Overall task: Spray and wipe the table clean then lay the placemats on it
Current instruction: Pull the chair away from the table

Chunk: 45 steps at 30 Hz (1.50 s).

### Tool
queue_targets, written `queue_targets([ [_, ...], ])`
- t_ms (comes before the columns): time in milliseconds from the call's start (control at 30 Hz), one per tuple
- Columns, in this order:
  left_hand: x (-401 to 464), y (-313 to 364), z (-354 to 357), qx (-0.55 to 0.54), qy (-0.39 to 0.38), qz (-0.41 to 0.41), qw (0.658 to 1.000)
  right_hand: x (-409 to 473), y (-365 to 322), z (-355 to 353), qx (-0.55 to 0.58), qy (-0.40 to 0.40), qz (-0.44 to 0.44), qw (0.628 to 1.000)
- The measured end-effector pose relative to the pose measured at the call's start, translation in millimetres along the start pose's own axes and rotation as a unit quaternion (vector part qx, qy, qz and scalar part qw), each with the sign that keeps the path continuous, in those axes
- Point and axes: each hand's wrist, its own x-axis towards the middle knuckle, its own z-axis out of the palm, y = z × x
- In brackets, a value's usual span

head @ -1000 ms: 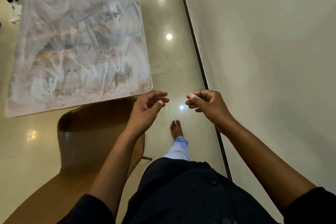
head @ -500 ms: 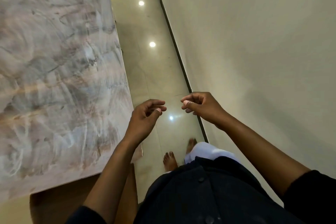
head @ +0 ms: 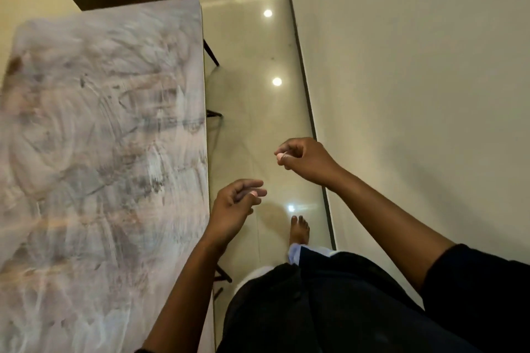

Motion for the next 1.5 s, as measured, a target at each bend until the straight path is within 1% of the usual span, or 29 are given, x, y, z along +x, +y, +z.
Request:
queue_targets([
  [67,39,25,-3,-0.010,0.019,0.002,1.000,45,-14,-17,-0.011,-0.019,-0.025,0.999],
  [167,90,62,-14,-0.024,0.050,0.011,0.998,101,-35,-40,-0.015,-0.022,-0.042,0.999],
  [267,148,95,-30,-0.029,0.063,0.029,0.997,157,-51,-63,-0.014,-0.029,-0.054,0.998],
  [400,227,128,-54,-0.019,0.078,0.049,0.996,222,-64,-91,-0.044,-0.029,-0.060,0.997],
  [500,282,149,-75,0.005,0.080,0.061,0.995,266,-76,-114,-0.074,-0.038,-0.042,0.996],
  [600,333,173,-96,0.014,0.063,0.057,0.996,310,-91,-140,-0.096,-0.048,-0.020,0.994],
  [667,364,188,-109,0.016,0.055,0.052,0.997,342,-104,-153,-0.105,-0.051,-0.019,0.993],
  [867,462,250,-137,0.038,0.044,0.046,0.997,456,-134,-179,-0.084,-0.022,-0.018,0.996],
  [1067,575,308,-158,0.047,0.070,0.046,0.995,597,-155,-208,-0.079,-0.038,-0.033,0.996],
  [1200,646,350,-170,0.034,0.097,0.025,0.994,694,-177,-241,-0.083,-0.070,-0.070,0.992],
  [1367,724,401,-187,-0.018,0.155,-0.006,0.988,805,-224,-278,-0.117,-0.156,-0.113,0.974],
  [1500,779,431,-204,-0.059,0.202,-0.022,0.977,888,-258,-290,-0.140,-0.174,-0.134,0.966],
])
